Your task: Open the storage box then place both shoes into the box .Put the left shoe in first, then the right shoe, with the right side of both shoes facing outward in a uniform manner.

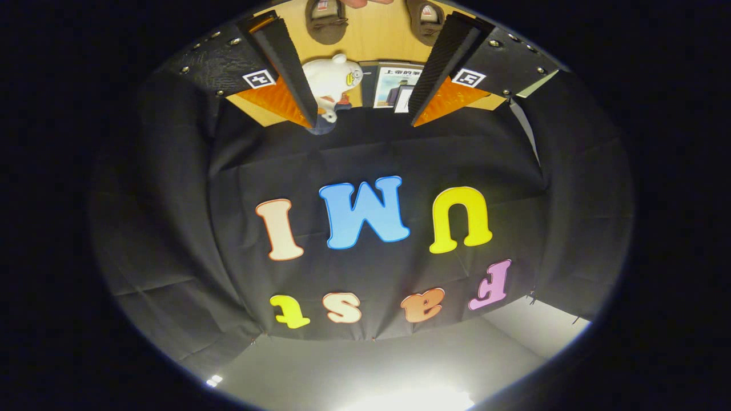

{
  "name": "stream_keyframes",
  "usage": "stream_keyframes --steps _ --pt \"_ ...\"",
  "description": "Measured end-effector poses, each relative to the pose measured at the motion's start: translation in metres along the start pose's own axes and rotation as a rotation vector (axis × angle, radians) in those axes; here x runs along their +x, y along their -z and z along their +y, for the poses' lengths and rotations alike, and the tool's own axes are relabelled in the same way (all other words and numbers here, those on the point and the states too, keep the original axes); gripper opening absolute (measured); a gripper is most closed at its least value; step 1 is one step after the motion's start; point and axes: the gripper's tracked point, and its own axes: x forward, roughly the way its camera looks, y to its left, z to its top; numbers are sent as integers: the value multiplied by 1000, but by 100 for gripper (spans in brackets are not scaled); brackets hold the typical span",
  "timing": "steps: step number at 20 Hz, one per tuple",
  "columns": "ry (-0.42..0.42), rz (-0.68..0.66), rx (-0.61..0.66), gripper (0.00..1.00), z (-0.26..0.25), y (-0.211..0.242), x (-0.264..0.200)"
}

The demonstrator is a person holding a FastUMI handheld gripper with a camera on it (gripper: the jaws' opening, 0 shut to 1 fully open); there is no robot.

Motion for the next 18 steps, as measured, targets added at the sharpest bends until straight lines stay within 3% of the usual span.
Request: stream_keyframes --steps 10,18 --pt "-428 309 233 97 119 105 27" --pt "-641 550 356 96 187 184 44"
